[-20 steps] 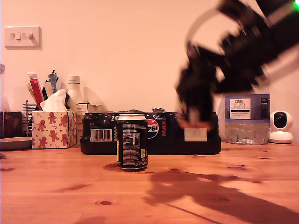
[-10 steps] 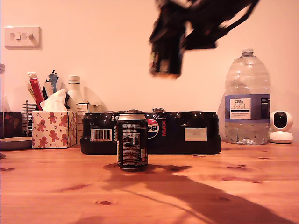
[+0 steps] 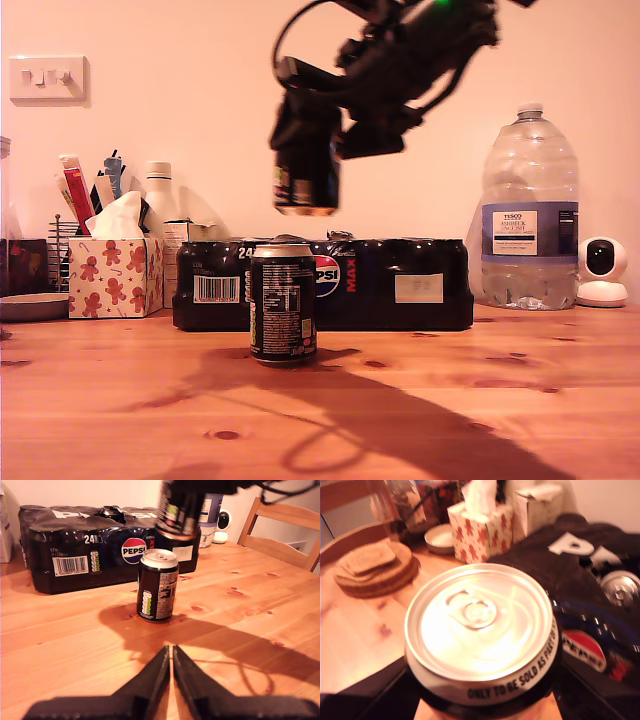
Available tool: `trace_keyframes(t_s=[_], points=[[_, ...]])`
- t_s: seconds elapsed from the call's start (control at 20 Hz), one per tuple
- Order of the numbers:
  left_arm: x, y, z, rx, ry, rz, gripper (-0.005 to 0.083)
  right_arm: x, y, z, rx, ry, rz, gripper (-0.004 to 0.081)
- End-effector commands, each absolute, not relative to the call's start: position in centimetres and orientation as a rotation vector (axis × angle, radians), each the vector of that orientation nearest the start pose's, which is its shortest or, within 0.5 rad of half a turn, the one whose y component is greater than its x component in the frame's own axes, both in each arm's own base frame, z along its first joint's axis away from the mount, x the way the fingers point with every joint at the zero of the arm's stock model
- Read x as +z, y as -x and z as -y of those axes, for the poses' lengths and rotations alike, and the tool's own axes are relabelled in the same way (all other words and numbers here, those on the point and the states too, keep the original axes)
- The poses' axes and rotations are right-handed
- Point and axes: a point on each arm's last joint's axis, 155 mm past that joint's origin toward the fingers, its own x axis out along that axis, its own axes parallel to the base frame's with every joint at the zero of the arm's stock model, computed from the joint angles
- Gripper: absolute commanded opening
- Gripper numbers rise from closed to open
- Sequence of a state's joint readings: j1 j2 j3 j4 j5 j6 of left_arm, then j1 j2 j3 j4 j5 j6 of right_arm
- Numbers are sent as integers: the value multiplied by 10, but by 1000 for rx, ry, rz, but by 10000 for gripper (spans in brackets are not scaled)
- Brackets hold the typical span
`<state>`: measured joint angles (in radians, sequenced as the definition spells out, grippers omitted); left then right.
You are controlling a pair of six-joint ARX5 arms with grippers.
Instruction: Stack up the Pepsi cans on top of each other
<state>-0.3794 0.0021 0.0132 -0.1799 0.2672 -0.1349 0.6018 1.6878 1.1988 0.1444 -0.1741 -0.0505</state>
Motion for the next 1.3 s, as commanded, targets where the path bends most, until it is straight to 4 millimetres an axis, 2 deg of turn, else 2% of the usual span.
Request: trace_keyframes(t_s=[0.0, 0.35, 0.75, 1.25], points=[[112, -207, 135, -628, 111, -251, 10, 253, -421, -339, 797, 109, -238, 226], [109, -206, 134, -624, 105, -261, 10, 235, -433, -352, 807, 121, -277, 226], [109, -207, 133, -618, 104, -262, 10, 214, -430, -347, 797, 147, -367, 226], [108, -207, 132, -615, 104, -262, 10, 213, -430, -347, 799, 164, -362, 227]])
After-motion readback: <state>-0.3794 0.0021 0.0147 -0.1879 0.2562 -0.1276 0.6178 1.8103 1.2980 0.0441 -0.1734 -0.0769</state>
